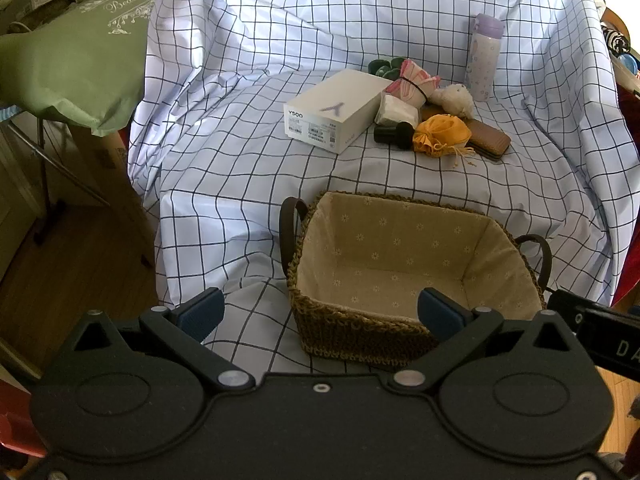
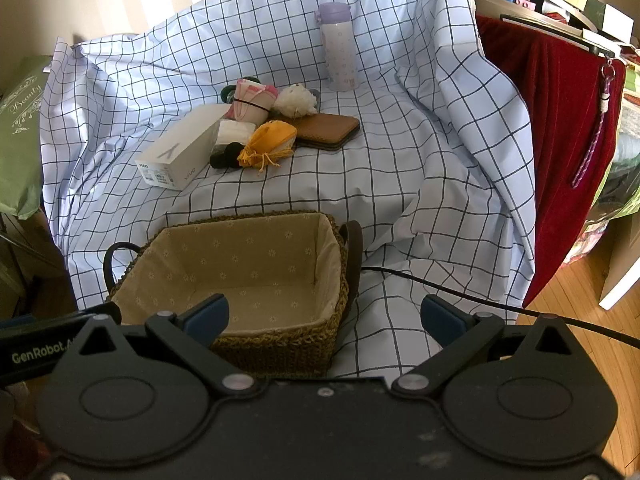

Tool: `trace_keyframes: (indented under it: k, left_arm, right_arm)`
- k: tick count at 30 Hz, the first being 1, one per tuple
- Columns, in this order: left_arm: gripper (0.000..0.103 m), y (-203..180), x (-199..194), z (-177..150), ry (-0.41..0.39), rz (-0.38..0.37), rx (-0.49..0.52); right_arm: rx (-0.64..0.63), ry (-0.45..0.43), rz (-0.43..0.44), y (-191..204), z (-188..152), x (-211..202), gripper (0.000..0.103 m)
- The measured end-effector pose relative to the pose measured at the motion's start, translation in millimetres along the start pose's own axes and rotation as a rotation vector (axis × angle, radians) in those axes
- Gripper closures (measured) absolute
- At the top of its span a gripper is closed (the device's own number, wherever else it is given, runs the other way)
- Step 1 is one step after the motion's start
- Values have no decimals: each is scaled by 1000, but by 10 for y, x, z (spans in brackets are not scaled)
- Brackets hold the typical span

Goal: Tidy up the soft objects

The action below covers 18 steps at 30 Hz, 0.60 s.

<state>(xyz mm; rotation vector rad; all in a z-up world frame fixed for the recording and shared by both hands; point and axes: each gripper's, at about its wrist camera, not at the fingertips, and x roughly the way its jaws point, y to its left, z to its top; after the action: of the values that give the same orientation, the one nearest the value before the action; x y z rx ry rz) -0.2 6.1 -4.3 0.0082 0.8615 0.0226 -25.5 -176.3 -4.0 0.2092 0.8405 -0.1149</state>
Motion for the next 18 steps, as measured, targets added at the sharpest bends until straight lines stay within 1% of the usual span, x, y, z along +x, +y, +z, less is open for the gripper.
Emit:
trace_keyframes:
  k: [18]
  left_arm:
    - [3, 1, 2, -6, 2, 1, 1]
  right_arm:
    - [2, 2, -1, 20, -37, 14, 1]
